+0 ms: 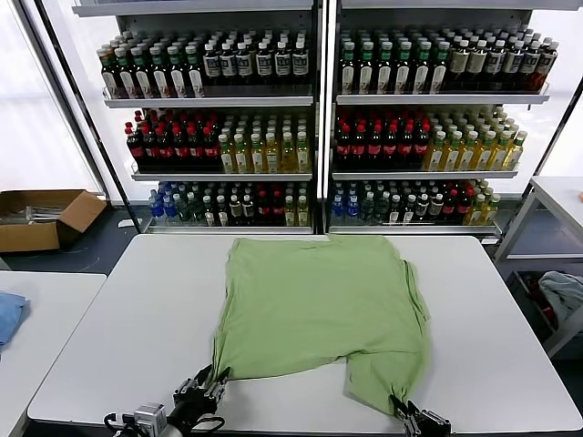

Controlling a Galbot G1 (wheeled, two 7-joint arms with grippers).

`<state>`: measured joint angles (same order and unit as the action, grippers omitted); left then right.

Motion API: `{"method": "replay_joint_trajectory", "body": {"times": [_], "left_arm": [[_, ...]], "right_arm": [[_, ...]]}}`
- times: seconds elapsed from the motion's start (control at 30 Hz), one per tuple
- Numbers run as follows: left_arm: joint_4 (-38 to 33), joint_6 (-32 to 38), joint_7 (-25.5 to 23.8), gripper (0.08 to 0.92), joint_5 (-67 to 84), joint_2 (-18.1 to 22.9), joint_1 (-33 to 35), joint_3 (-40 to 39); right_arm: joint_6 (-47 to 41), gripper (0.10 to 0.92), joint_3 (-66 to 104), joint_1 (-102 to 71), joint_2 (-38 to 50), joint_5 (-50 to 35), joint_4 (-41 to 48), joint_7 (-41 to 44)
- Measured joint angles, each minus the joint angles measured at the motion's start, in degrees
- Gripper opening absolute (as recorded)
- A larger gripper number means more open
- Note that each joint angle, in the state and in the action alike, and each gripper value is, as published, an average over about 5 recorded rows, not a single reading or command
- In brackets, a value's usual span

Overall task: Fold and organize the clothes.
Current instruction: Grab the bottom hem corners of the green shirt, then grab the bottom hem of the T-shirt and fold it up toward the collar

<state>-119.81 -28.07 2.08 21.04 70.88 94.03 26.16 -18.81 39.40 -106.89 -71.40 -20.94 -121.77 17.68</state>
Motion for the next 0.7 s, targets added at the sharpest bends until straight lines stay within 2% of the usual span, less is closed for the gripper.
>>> {"method": "replay_joint_trajectory", "body": {"times": [0.13,0.27,0.7], "left_arm": [[0.42,1.39,-0.15,0.186,-2.85,0.23,0.22,-0.12],[0.28,2.71,-0.22,0.099,-5.42,0.35,0.69,-0.26],[-3.9,5.1,-0.17,0.084,-9.19,1.01,3.27,2.02]], "right_arm": [[0.69,0.116,0.34,0.09,-0.23,-1.32,0.14,0.56],[1.88,0.116,0.67,-0.16,-0.26,-2.9,-0.01,1.7],[7.51,0.116,3.59,-3.43,-1.19,-8.04,-2.99,8.29]]}}
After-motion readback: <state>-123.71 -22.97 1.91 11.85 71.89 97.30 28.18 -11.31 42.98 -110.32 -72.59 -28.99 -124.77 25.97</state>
